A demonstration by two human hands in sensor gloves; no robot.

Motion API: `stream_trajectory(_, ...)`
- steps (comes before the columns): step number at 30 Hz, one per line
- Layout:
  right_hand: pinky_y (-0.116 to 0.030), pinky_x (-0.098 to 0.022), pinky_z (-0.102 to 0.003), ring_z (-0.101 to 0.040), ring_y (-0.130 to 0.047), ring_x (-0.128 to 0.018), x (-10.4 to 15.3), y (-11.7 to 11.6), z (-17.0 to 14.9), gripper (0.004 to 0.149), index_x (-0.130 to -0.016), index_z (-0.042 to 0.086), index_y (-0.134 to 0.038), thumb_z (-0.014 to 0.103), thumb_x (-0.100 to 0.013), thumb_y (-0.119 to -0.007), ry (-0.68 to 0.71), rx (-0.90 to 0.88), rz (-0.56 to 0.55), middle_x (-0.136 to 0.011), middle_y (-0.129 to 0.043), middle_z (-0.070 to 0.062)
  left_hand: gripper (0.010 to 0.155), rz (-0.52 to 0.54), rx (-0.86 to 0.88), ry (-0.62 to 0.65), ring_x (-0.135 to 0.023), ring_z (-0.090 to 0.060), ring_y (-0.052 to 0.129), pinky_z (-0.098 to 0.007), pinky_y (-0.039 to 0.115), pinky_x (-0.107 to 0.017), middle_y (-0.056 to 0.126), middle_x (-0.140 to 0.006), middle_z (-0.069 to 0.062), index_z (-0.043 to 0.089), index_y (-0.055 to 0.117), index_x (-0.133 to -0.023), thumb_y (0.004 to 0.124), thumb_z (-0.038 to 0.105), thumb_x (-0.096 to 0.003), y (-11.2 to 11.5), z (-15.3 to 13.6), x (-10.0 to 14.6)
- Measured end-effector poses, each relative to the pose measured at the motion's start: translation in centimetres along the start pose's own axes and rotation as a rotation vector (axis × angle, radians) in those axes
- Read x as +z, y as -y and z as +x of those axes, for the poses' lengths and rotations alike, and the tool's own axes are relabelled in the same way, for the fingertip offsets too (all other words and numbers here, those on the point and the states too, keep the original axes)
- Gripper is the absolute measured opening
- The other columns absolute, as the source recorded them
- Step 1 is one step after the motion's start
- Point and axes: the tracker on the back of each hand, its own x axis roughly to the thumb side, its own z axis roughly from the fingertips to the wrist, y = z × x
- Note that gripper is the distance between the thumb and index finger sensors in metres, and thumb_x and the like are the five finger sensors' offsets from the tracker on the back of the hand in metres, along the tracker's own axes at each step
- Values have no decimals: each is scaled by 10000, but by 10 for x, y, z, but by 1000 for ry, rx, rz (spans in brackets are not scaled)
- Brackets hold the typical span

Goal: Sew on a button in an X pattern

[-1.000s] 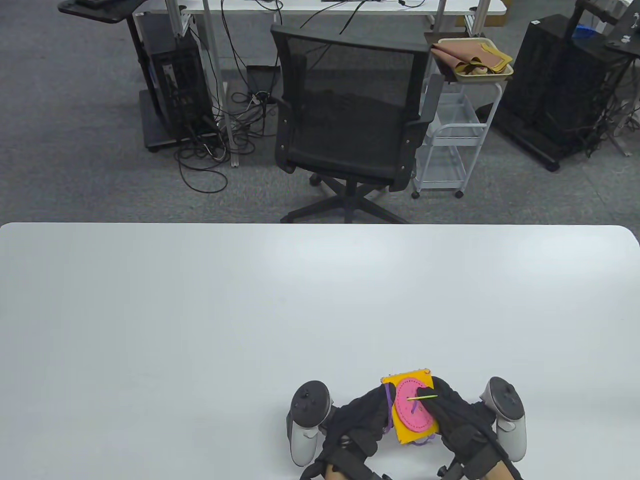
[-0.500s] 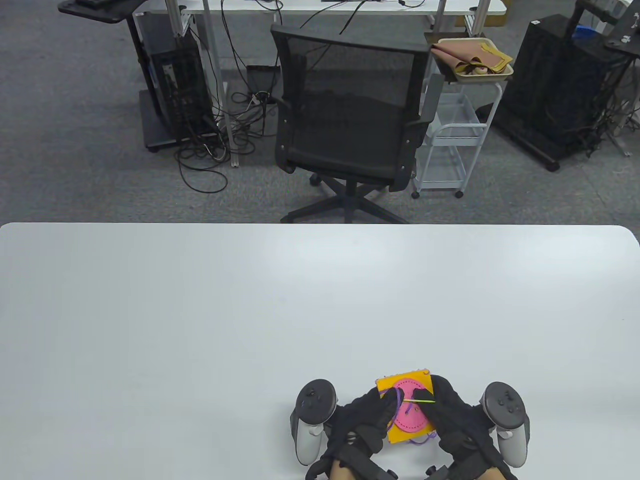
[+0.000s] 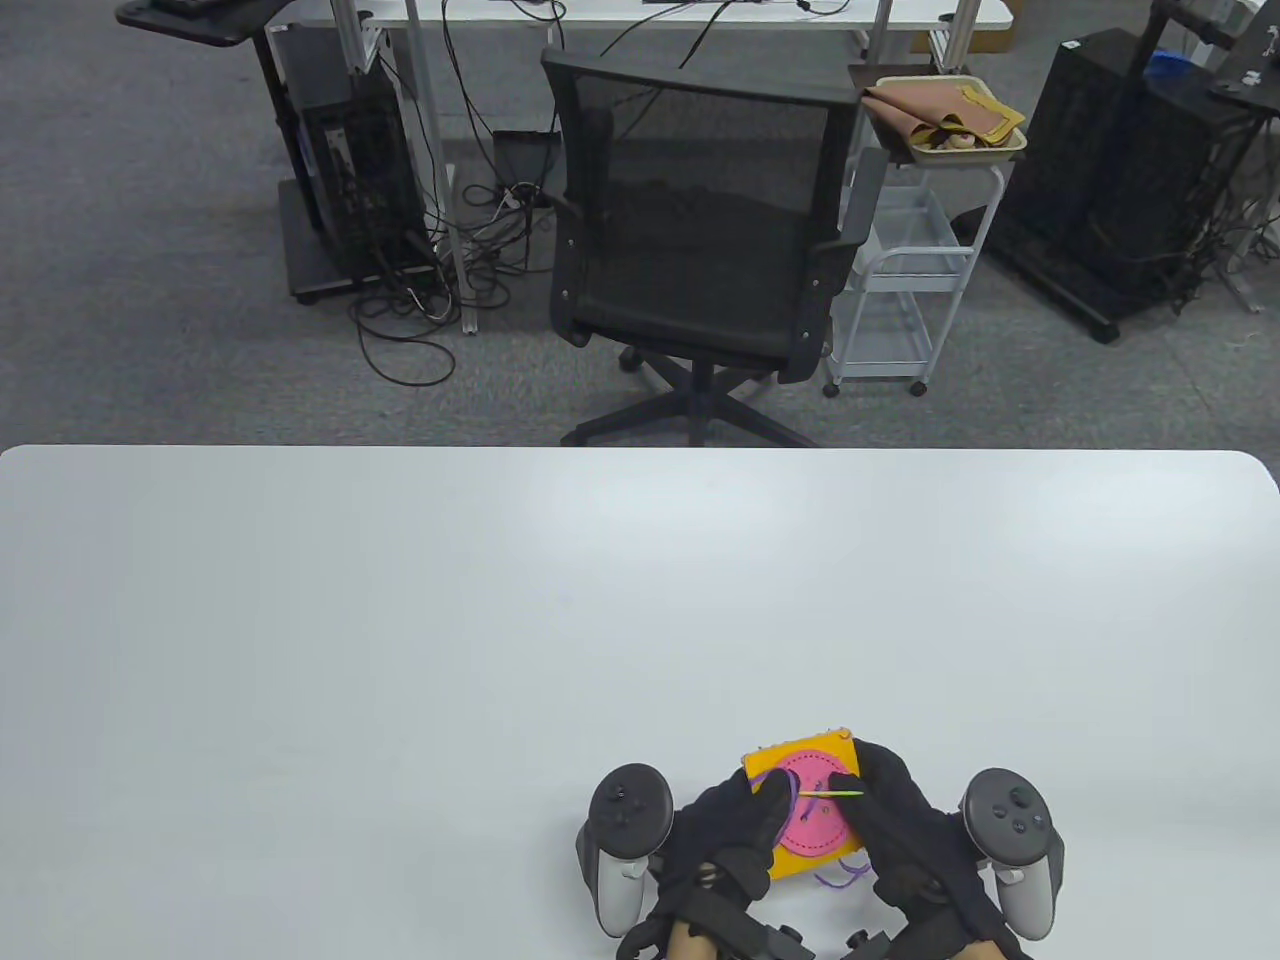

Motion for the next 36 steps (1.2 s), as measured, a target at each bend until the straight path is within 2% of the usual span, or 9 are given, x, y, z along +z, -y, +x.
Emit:
stream_trajectory(5, -406, -786, -597, -324, -601, -891, 3, 9, 4, 659, -1049, 168, -309, 494, -544, -578, 30, -50, -67, -994, -578, -151, 465, 92, 40, 46, -697, -242, 951, -480, 794, -545, 891, -895, -44, 190, 795, -938, 669, 439, -567, -12, 2, 4)
stream_trajectory(9, -299, -811, -606, -339, -466, -971, 8, 11, 12, 677, -1049, 225, -221, 490, -544, -587, 117, -12, -117, -1074, -420, -155, 465, 114, 77, 53, -715, -234, 942, -475, 788, -559, 876, -910, -35, 200, 780, -949, 659, 445, -573, -16, 0, 6)
stream_trajectory(15, -202, -817, -599, -347, -350, -1008, 14, -2, 24, 611, -1040, 278, -290, 438, -550, -619, 215, 99, -86, -1107, -289, -159, 467, 110, 60, 56, -729, -225, 935, -468, 786, -571, 866, -922, -23, 212, 766, -958, 651, 453, -576, -12, -1, 5)
stream_trajectory(20, -195, -795, -612, -366, -339, -995, 16, -11, 25, 572, -1026, 213, -401, 429, -547, -627, 223, 137, -80, -1099, -275, -180, 469, 79, 61, 71, -744, -222, 928, -466, 780, -584, 859, -932, -14, 222, 760, -964, 647, 460, -576, -4, -1, 4)
stream_trajectory(28, -174, -767, -633, -395, -297, -980, 12, -10, 18, 547, -1018, 229, -417, 408, -547, -631, 190, 45, -57, -1087, -218, -218, 482, 27, 58, 73, -786, -216, 902, -464, 762, -614, 825, -966, 0, 237, 722, -990, 636, 468, -576, 9, -3, 1)
stream_trajectory(36, -157, -746, -645, -411, -235, -967, 10, -10, 15, 430, -960, 305, -504, 396, -561, -636, 166, -29, -24, -1071, -141, -234, 490, -37, 79, 65, -826, -214, 873, -461, 739, -646, 789, -998, 11, 249, 687, -1011, 622, 474, -580, 17, -5, -2)
